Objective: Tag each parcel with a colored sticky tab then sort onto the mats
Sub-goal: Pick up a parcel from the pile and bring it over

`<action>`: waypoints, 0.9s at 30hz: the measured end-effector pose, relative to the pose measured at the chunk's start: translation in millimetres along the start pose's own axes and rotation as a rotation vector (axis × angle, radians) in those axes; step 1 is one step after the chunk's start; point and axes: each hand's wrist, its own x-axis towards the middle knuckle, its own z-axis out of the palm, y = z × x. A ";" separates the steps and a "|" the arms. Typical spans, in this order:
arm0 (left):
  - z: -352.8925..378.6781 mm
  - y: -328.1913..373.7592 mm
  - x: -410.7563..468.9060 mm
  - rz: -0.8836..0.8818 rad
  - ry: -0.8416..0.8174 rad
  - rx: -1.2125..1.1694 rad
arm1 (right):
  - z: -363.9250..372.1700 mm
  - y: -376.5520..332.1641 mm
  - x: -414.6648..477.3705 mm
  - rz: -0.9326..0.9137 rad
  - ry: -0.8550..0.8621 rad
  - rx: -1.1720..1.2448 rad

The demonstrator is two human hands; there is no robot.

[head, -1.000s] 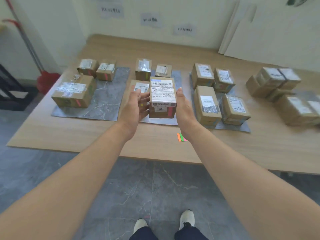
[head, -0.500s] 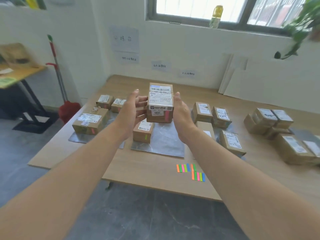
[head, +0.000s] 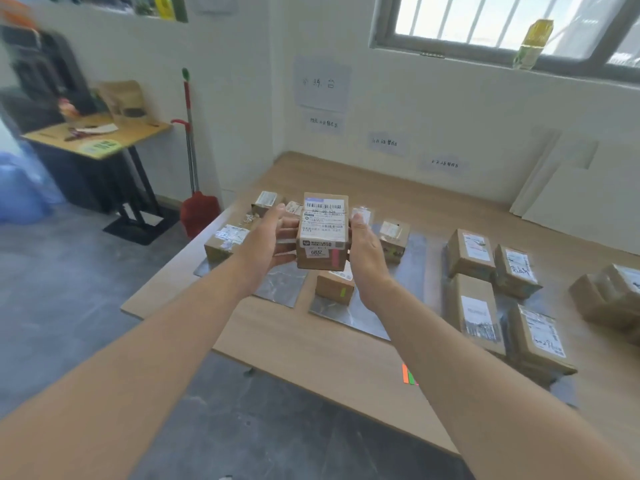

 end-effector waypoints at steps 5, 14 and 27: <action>-57.5 -10.0 56.4 -0.060 -0.035 0.055 | 58.3 24.9 43.6 0.060 0.067 -0.032; -127.1 -23.6 157.5 -0.158 -0.146 0.136 | 138.6 64.8 112.6 0.211 0.251 -0.019; -120.4 -77.2 275.0 -0.340 -0.110 0.230 | 144.6 140.8 225.9 0.366 0.207 -0.008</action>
